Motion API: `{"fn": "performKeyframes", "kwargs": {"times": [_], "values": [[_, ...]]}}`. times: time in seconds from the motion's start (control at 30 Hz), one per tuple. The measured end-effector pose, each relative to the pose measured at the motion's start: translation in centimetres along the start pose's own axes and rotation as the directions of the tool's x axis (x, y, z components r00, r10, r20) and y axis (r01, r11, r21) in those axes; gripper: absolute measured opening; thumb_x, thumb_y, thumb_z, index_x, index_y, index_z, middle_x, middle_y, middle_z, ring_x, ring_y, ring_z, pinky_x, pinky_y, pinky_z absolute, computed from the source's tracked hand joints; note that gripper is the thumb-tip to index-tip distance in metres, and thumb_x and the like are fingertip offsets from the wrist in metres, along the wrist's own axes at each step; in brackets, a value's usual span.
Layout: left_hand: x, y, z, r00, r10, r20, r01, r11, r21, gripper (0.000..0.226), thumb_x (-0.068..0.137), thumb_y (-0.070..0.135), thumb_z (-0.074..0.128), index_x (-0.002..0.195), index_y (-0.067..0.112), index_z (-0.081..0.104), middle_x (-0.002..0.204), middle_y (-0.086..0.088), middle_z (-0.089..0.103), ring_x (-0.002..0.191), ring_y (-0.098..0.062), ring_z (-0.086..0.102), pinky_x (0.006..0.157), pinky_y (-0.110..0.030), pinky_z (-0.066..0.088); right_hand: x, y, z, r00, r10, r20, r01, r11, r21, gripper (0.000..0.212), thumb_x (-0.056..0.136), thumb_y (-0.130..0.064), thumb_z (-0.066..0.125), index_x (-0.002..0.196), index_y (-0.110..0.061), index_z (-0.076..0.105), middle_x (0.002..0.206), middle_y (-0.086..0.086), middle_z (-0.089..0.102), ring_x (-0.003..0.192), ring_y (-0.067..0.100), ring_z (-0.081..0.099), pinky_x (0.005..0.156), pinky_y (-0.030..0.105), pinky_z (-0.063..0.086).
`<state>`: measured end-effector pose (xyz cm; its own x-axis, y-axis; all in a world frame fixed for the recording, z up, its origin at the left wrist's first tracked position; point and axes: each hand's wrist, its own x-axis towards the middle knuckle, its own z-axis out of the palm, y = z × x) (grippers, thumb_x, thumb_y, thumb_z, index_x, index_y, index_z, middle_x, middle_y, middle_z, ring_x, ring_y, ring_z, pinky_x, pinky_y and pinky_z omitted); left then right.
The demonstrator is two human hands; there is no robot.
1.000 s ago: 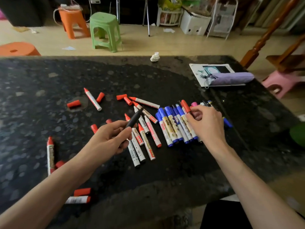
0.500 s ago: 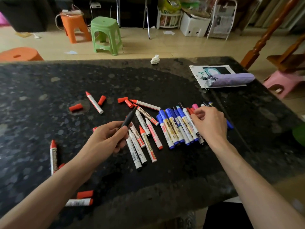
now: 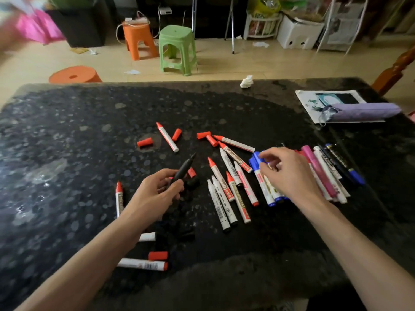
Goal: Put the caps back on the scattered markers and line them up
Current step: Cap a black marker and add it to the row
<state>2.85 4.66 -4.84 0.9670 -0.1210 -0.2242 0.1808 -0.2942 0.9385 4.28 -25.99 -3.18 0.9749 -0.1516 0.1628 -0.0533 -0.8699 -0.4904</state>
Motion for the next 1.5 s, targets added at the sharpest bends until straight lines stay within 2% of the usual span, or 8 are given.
{"fn": "performKeyframes", "kwargs": {"times": [0.23,0.43,0.63,0.77,0.87,1.03,1.3,1.5], "values": [[-1.0,-1.7,-3.0,0.999,-0.025,-0.046,0.025,1.0,-0.001,0.02,0.099,0.02,0.065,0.105,0.037,0.073,0.082,0.003,0.074,0.072,-0.008,0.063,0.07,-0.031,0.049,-0.9,-4.1,2.4,0.982,-0.1,0.163,0.099,0.995,0.016,0.027,0.092,-0.035,0.076,0.118,-0.035,0.07,0.103,-0.011,0.064,0.085,0.001,0.063,0.076,0.026,0.055],[-1.2,-1.4,-3.9,0.998,-0.016,-0.062,0.015,1.0,-0.015,0.019,0.099,0.019,0.065,0.105,0.035,0.073,0.082,-0.002,0.073,0.07,-0.007,0.062,0.074,-0.037,0.05,-1.1,-4.4,2.7,0.982,0.041,0.183,-0.027,0.997,-0.078,0.033,0.09,-0.029,0.079,0.122,-0.027,0.07,0.096,-0.01,0.069,0.082,0.006,0.065,0.078,0.03,0.057],[-1.1,-0.4,-3.4,0.997,-0.023,-0.068,0.022,1.0,-0.018,0.018,0.1,0.018,0.064,0.113,0.029,0.069,0.076,0.004,0.069,0.065,-0.002,0.061,0.066,-0.024,0.049,-0.6,-3.8,1.7,0.959,0.208,0.194,-0.173,0.968,-0.181,0.02,0.09,-0.029,0.078,0.109,-0.025,0.073,0.087,-0.01,0.07,0.08,0.009,0.063,0.069,0.027,0.045],[-1.0,0.1,-2.9,0.994,-0.091,-0.064,0.089,0.995,-0.035,0.019,0.1,0.012,0.064,0.117,0.018,0.066,0.089,-0.005,0.075,0.068,-0.008,0.071,0.06,-0.016,0.053,-0.7,-3.5,1.0,0.927,0.256,0.274,-0.208,0.959,-0.193,0.013,0.088,-0.035,0.081,0.094,-0.025,0.078,0.08,-0.009,0.074,0.071,0.005,0.066,0.074,0.031,0.059],[-1.1,-0.1,-3.1,0.991,-0.107,-0.085,0.119,0.981,0.153,0.014,0.098,0.028,0.068,0.11,0.021,0.069,0.087,-0.001,0.078,0.073,-0.011,0.075,0.059,-0.026,0.06,-1.0,-3.8,1.2,0.919,0.244,0.31,-0.184,0.96,-0.212,0.02,0.085,-0.041,0.084,0.095,-0.025,0.079,0.08,-0.008,0.075,0.073,0.009,0.068,0.08,0.036,0.062],[-1.1,0.0,-3.3,0.974,0.014,-0.227,0.123,0.808,0.576,0.032,0.092,0.054,0.066,0.098,0.024,0.076,0.086,0.015,0.07,0.082,-0.005,0.063,0.07,-0.024,0.044,-1.1,-4.0,1.2,0.909,0.231,0.347,-0.15,0.958,-0.245,0.022,0.085,-0.042,0.084,0.095,-0.024,0.078,0.078,-0.008,0.074,0.068,0.007,0.064,0.079,0.036,0.062],[-0.2,0.0,-2.8,0.98,-0.033,-0.197,0.15,0.774,0.616,0.036,0.099,0.048,0.059,0.094,0.017,0.074,0.092,0.004,0.075,0.092,-0.019,0.069,0.08,-0.033,0.051,-1.0,-4.6,1.9,0.966,0.067,0.25,-0.04,0.993,-0.114,0.007,0.095,-0.037,0.072,0.101,-0.033,0.072,0.081,-0.013,0.066,0.064,0.001,0.056,0.056,0.022,0.04],[-0.2,0.0,-3.5,0.994,-0.006,-0.113,0.067,0.831,0.552,0.027,0.102,0.041,0.055,0.084,0.023,0.062,0.07,0.006,0.064,0.069,-0.014,0.062,0.067,-0.034,0.049,-0.1,-6.0,4.1,0.988,0.048,0.144,-0.009,0.966,-0.258,0.018,0.095,-0.044,0.071,0.1,-0.027,0.069,0.079,-0.011,0.064,0.07,0.006,0.058,0.053,0.023,0.038]]}}
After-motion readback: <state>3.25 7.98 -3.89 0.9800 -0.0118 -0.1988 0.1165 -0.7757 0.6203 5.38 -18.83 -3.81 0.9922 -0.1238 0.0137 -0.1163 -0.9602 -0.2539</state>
